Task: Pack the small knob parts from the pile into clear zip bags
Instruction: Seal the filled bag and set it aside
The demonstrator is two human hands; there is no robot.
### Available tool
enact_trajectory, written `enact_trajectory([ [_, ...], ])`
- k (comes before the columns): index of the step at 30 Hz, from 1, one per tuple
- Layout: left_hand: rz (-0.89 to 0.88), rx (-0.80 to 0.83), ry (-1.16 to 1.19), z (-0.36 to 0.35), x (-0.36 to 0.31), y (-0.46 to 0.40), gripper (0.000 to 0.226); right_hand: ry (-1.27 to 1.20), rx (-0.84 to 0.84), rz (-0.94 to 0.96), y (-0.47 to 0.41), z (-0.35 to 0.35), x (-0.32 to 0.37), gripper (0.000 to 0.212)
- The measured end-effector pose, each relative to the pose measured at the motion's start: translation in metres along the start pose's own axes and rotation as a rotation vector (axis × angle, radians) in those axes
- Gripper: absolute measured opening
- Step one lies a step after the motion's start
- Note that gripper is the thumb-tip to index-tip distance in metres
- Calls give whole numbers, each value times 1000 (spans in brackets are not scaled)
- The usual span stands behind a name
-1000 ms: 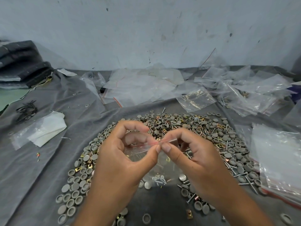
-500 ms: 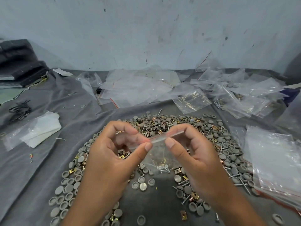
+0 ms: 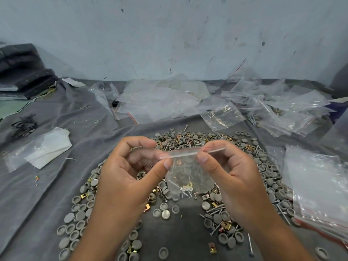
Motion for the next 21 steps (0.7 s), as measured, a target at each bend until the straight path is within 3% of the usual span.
enact_trajectory([
  [12,-68,-23,37,-2,-2,0,30,-55,12,-7,2,-2,7,16],
  [21,-80,49,3,-8,-1,3,28,83,-32,48,1,-4,8,33],
])
Point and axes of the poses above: each hand's wrist, its own y-axis away from the middle knuckle, its own z-axis out of the back of the hand, x = y × z, the point moved 1 cm from there along -y, towards the middle knuckle, and after that the axes turned 8 degrees about x, right-handed, at the moved point
